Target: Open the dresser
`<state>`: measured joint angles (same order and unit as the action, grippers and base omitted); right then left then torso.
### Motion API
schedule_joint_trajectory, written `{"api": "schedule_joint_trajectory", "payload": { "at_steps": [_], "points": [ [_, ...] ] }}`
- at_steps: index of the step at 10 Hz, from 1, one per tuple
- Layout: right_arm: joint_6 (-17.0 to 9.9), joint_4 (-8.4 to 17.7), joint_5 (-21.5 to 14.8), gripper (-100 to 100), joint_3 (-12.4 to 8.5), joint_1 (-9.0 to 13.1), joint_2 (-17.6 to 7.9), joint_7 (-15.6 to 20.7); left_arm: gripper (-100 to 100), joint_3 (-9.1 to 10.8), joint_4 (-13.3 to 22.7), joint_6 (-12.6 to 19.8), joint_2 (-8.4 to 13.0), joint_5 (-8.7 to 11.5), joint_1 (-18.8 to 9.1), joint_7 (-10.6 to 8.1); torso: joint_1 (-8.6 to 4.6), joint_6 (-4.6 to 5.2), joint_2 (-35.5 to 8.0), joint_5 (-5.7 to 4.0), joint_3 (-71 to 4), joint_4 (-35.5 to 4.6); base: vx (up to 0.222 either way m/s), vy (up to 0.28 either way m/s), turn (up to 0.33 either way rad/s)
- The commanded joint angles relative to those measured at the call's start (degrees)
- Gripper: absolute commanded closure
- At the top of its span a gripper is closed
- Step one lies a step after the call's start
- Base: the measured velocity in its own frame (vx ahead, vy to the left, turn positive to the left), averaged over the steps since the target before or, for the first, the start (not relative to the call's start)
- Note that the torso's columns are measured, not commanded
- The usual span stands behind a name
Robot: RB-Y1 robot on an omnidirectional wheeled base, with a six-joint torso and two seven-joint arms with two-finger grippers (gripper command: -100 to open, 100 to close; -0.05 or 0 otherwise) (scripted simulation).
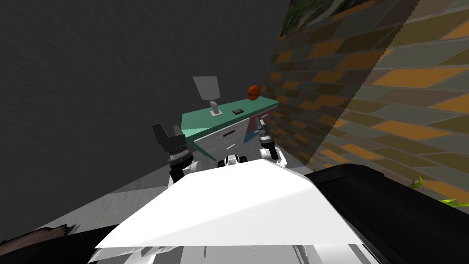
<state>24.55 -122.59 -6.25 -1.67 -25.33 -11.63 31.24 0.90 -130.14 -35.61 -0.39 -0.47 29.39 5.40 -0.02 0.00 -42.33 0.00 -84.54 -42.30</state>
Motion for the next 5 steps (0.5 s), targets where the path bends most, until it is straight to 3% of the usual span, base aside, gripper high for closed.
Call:
{"api": "schedule_joint_trajectory", "payload": {
  "at_steps": [1,2,4,5],
  "points": [
    [0.61,1.73,-1.47,-100,-0.07,0.88,-0.48,4.34,0,0.0,0.0,0.0,0.0,0.0,0.0,0.0,0.01,0.01,0.04,0.0,-0.02,0.01,0.022,0.013,-0.035],
    [1.24,3.4,-2.95,-100,-0.12,1.67,-0.9,6.02,0,0.0,0.0,0.0,0.0,0.0,0.0,0.0,0.01,0.0,0.06,0.0,-0.04,0.02,0.031,0.018,-0.06],
    [1.24,3.4,-2.95,-100,-0.12,1.67,-0.9,8.43,0,0.0,0.0,0.0,0.0,0.0,0.0,0.0,0.04,0.0,0.06,0.01,-0.04,0.02,0.019,0.017,-0.007],
    [1.88,5.14,-4.47,-100,-0.18,2.47,-1.3,10.54,0,0.0,0.0,0.0,0.0,0.0,0.0,0.0,0.01,0.0,0.02,0.0,-0.01,0.0,0.022,0.016,-0.055]
  ]
}}
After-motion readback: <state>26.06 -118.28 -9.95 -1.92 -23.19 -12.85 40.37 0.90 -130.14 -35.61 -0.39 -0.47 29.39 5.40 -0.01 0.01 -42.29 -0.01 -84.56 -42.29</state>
